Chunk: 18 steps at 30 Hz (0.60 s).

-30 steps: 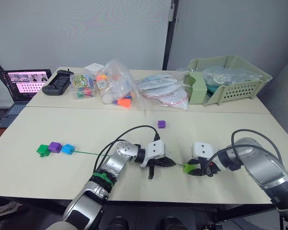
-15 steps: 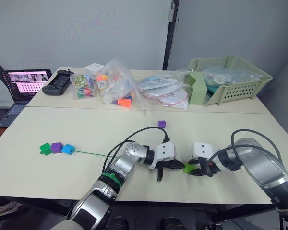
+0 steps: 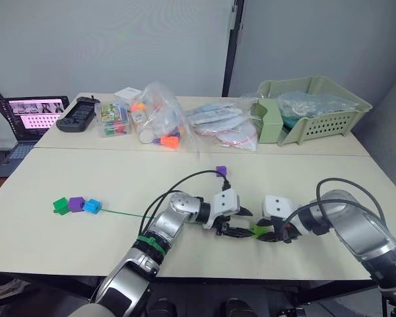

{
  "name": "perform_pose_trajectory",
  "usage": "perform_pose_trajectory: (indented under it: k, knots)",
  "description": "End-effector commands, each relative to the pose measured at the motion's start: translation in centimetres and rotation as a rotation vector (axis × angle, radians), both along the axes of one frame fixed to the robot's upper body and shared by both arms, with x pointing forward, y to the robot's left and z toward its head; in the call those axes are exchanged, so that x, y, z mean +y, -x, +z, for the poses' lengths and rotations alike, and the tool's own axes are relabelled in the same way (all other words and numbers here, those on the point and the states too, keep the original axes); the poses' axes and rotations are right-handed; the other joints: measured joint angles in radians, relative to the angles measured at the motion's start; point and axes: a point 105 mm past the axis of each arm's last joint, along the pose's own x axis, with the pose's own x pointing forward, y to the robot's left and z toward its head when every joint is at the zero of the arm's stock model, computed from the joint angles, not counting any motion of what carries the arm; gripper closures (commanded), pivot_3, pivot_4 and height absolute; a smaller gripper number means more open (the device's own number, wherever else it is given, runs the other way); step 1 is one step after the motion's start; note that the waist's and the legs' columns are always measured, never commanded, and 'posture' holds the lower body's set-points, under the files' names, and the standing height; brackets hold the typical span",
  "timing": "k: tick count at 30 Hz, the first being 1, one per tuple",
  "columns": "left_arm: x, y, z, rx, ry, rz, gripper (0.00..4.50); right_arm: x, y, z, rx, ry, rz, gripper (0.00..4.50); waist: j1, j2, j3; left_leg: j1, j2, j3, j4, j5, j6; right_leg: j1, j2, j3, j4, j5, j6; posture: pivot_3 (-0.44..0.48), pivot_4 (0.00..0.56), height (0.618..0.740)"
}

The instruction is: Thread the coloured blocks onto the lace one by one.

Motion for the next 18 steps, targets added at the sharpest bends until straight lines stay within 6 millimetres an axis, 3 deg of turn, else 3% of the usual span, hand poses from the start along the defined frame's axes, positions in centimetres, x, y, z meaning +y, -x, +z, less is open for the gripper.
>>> perform_pose_trajectory:
  k: [1, 8, 10, 16, 18]
  knots:
    - [-0.2, 0.1, 2.2, -0.055, 0.043, -0.016, 0.10, 0.9, 0.2, -0.5, 0.017, -0.002, 0.017, 3.25, 0.000, 0.000, 0.000, 0.000, 0.000, 0.000, 0.000, 0.000, 0.000, 0.000, 0.000, 0.000, 0.000, 0.000, 0.000, 0.000, 0.150, 0.733]
    - [0.8, 0.4, 1.2, -0.072, -0.024, -0.022, 0.00, 1.3, -0.1, -0.1, 0.020, -0.004, 0.006, 3.25, -0.001, 0.000, 0.000, 0.000, 0.000, 0.000, 0.000, 0.000, 0.000, 0.000, 0.000, 0.000, 0.000, 0.000, 0.000, 0.000, 0.150, 0.733]
    - [0.8, 0.5, 1.1, -0.071, -0.022, -0.021, 0.00, 1.3, 0.0, 0.2, 0.024, -0.005, 0.009, 2.21, 0.001, 0.000, 0.000, 0.000, 0.000, 0.000, 0.000, 0.000, 0.000, 0.000, 0.000, 0.000, 0.000, 0.000, 0.000, 0.000, 0.150, 0.733]
    - [0.6, 0.7, 0.9, -0.071, -0.024, -0.033, 0.00, 0.6, 0.2, 2.2, -0.015, -0.031, -0.012, 0.16, 0.009, 0.000, 0.000, -0.001, -0.001, 0.000, 0.001, 0.000, 0.000, -0.001, -0.001, 0.000, 0.000, 0.000, 0.000, 0.000, 0.150, 0.733]
    - [0.5, 0.8, 0.9, -0.070, -0.023, -0.036, 0.00, 0.5, 0.3, 2.7, -0.023, -0.038, -0.020, 0.03, 0.011, 0.000, 0.000, -0.002, -0.001, 0.000, 0.001, 0.000, 0.000, -0.001, -0.001, 0.000, 0.000, 0.000, 0.000, 0.000, 0.150, 0.733]
